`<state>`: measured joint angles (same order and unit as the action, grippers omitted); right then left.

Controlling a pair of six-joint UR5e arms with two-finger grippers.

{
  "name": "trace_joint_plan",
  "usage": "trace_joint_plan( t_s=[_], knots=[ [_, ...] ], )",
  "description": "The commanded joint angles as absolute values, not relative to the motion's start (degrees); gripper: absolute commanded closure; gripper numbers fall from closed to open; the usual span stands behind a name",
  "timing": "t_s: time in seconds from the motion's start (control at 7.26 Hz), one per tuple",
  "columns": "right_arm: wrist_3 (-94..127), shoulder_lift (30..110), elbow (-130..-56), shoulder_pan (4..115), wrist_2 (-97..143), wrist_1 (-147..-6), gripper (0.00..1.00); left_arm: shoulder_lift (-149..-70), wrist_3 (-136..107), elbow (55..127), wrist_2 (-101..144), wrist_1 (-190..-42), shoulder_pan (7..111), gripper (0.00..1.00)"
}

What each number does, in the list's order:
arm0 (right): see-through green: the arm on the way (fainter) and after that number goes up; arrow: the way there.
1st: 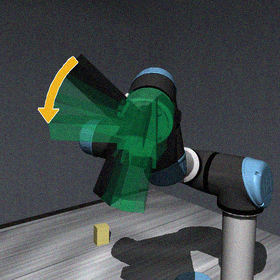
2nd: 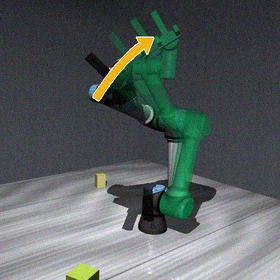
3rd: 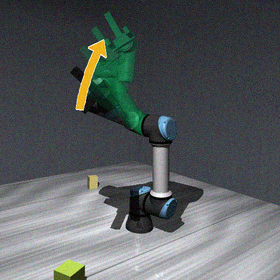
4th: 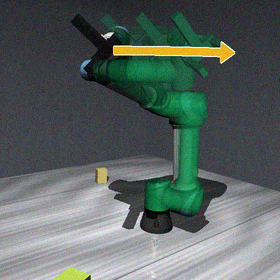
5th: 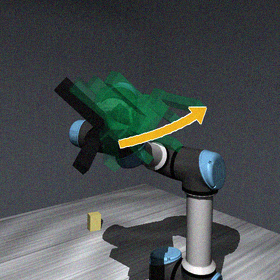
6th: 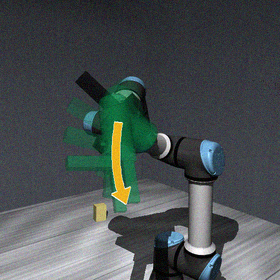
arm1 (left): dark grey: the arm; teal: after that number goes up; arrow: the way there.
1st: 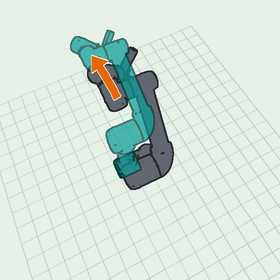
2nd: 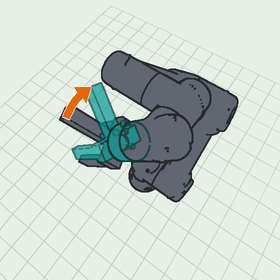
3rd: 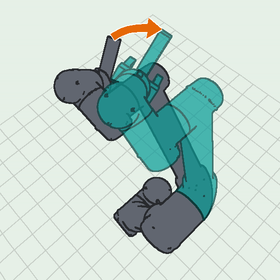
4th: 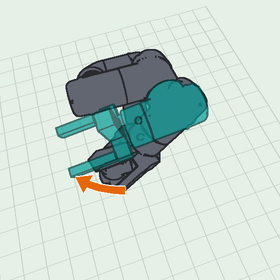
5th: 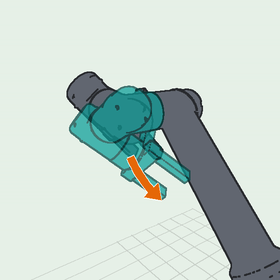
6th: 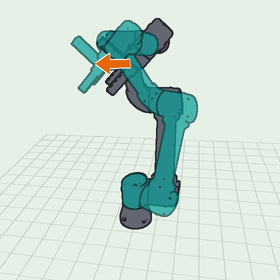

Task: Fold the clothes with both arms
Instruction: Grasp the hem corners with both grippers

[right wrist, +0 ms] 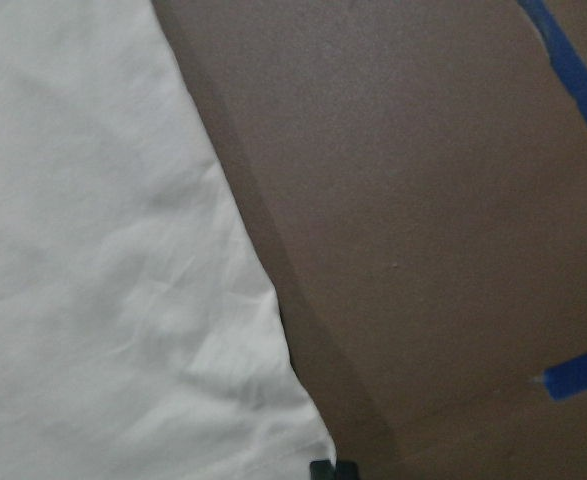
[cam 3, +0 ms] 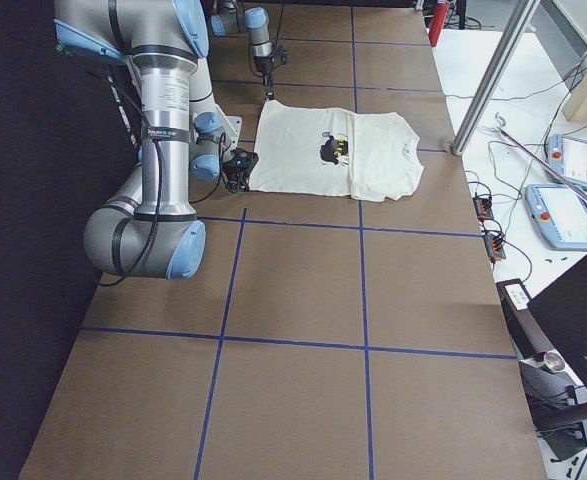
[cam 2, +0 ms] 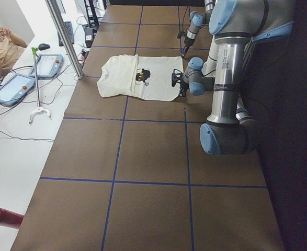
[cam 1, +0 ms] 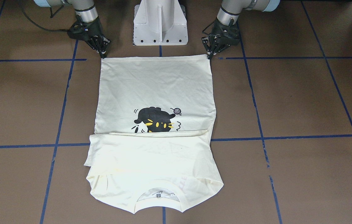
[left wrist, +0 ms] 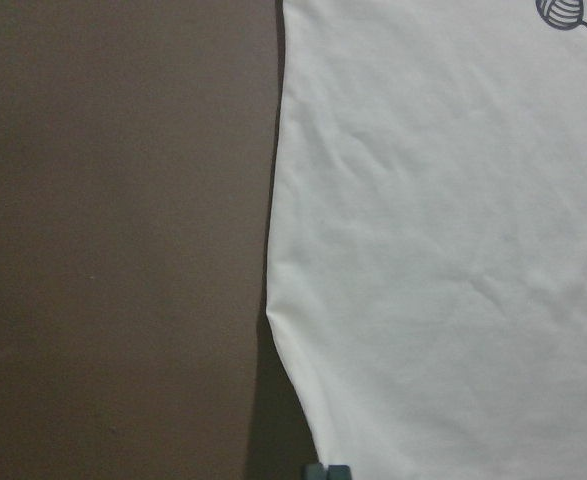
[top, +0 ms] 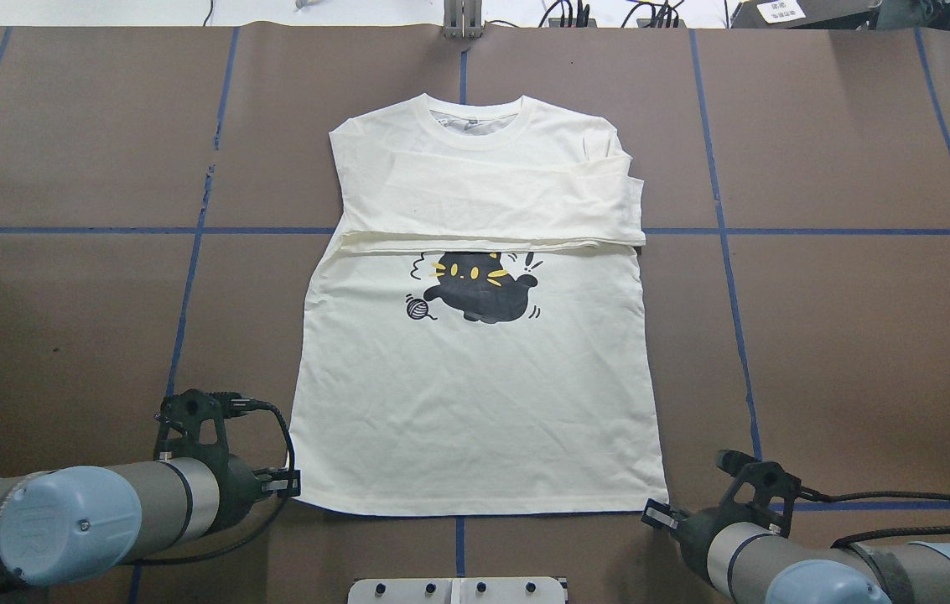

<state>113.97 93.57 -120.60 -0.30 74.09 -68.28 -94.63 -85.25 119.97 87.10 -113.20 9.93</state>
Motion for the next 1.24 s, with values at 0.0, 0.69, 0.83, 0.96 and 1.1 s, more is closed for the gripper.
trace_joint_plan(
  t_s=[0.0,0.69,0.83,0.96,1.1],
  knots=[
    [113.6,93.6,-121.3,1.6,73.9,-68.6,1.0,-94.7,-85.2,120.1,87.2,-113.2,10.1,1.0],
    [110.5,90.5,-148.6,7.9,84.2,-96.2,1.0,-106.9,-80.7,145.1,98.9,-73.4,18.3,1.0],
    [110.4,84.1,-150.5,11.1,87.7,-105.5,1.0,-109.2,-78.7,145.3,100.0,-70.6,20.4,1.0],
    [107.1,76.0,-149.3,13.7,90.4,-112.8,1.0,-109.5,-75.1,144.2,99.9,-70.5,21.3,1.0],
    [102.4,69.6,-146.5,17.1,90.4,-116.2,1.0,-110.6,-69.8,142.3,99.9,-70.5,25.5,1.0]
  ],
)
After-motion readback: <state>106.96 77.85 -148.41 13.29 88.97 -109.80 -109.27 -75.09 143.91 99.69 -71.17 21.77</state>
